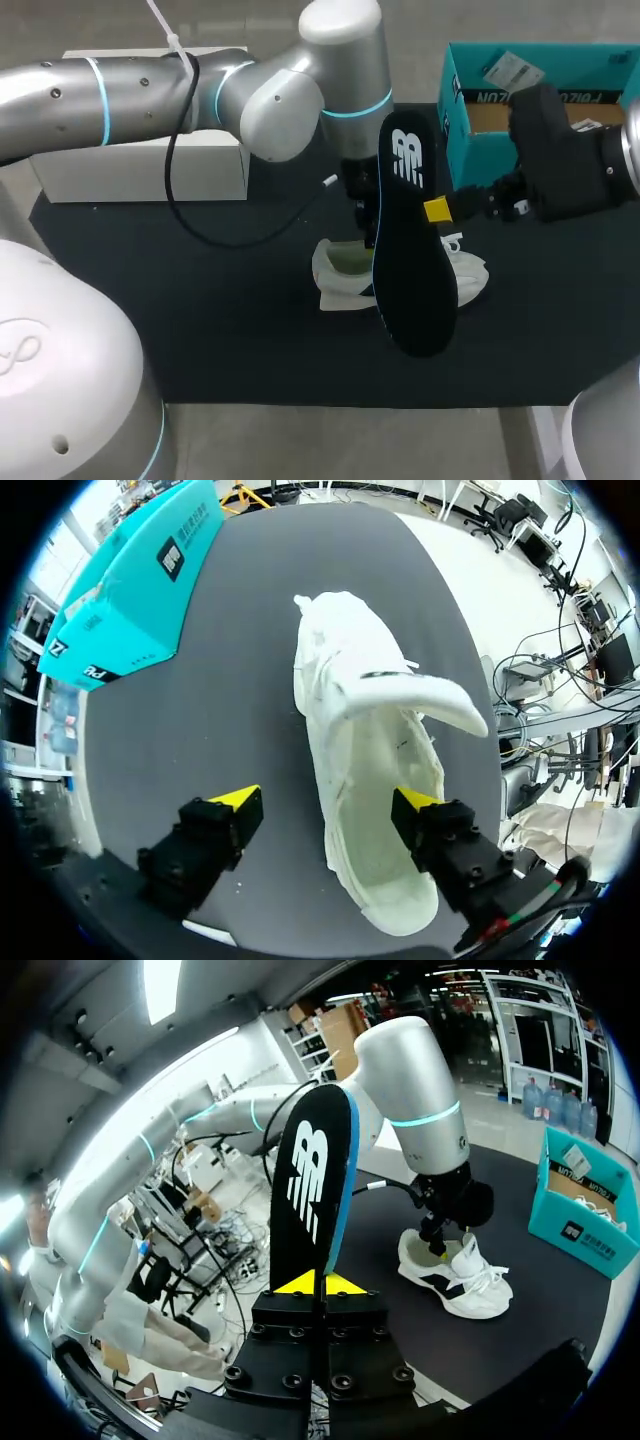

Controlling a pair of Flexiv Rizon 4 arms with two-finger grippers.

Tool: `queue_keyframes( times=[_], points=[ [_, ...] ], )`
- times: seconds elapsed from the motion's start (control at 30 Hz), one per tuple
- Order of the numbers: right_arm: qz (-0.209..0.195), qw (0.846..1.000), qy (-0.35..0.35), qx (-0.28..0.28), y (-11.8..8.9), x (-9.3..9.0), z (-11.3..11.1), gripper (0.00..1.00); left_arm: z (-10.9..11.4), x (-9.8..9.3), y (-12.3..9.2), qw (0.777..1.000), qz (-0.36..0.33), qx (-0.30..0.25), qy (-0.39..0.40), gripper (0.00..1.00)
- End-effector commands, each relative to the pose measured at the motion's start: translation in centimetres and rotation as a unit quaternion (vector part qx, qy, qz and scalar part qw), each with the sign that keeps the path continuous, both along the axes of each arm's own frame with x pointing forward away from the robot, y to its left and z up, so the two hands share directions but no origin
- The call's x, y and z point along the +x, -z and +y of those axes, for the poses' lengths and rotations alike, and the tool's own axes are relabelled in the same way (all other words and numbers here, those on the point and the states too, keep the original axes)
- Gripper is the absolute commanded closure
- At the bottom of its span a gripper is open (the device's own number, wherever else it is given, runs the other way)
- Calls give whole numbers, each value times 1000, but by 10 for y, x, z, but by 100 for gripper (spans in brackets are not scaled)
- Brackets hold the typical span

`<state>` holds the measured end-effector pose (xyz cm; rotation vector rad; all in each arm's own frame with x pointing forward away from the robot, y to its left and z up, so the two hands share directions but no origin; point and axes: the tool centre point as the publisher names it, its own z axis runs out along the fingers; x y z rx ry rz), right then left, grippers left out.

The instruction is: Take the shoe out of the shoebox, open the shoe tongue, remove and reinsert the insole, then place the shoe into the shoebox

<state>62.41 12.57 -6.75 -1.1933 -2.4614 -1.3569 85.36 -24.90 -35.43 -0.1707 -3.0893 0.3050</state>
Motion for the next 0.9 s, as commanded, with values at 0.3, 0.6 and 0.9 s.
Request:
queue_keyframes(
  times=[0.3, 0.6, 0.9],
  points=[
    [2, 1000, -1, -1, 1, 4, 4, 100, -18, 5, 21, 1000, 6, -13, 12, 38],
    [2, 1000, -1, -1, 1, 4, 4, 100, -21, -1, 26, 999, 19, -25, 31, 100],
    [2, 1000, -1, -1, 1, 4, 4, 100, -18, -5, 25, 999, 20, -31, 25, 100]
  ],
)
